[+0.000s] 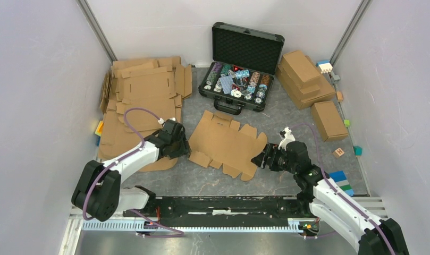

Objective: Fold the paper box

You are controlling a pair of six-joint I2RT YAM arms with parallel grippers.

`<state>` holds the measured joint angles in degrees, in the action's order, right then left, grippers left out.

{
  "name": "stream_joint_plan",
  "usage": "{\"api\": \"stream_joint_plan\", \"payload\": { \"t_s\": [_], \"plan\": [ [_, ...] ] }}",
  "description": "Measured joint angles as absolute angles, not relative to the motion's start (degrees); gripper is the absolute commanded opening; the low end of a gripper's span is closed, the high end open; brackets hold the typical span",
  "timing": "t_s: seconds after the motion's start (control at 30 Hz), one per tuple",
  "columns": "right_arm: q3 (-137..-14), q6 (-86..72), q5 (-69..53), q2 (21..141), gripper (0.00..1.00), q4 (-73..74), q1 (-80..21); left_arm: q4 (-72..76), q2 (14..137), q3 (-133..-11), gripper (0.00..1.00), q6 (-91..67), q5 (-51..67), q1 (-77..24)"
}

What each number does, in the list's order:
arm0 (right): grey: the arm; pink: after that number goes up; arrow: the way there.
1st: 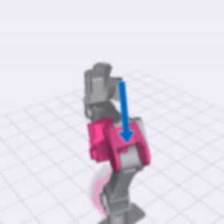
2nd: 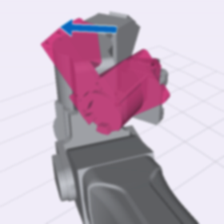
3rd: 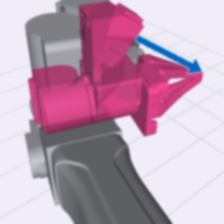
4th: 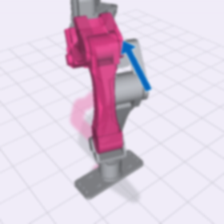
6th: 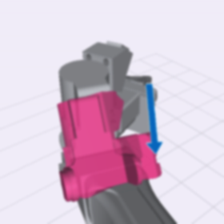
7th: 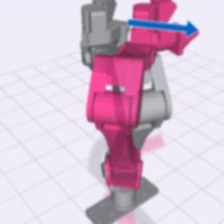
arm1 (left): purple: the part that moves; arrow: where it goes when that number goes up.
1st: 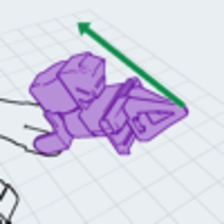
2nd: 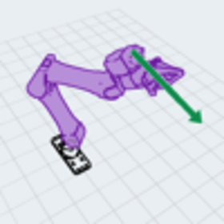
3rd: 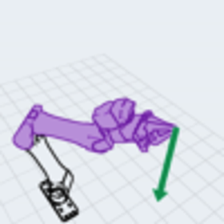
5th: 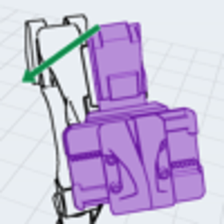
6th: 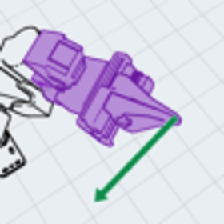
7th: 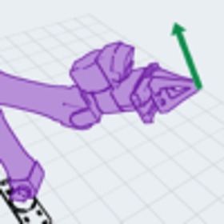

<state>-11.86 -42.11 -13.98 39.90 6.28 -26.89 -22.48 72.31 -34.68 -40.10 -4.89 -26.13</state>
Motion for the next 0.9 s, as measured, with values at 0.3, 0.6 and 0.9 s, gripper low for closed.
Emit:
{"api": "stream_joint_plan", "payload": {
  "t_s": [0.3,0.6,0.9],
  "plan": [
    [-11.9,-40.7,-14.0,39.8,0.82,6.3,-26.9,-14.9,73.9,-34.6,0.05,-44.3,-1.6,-26.0],
    [-13.1,-39.9,-11.2,41.1,0.94,10.9,-26.9,-11.8,71.2,-33.5,0.02,-46.5,-0.5,-26.0],
    [-13.4,-41.1,-10.6,37.5,0.98,13.5,-26.9,-11.9,57.7,-31.9,0.02,-48.3,2.2,-26.0]
  ]
}}
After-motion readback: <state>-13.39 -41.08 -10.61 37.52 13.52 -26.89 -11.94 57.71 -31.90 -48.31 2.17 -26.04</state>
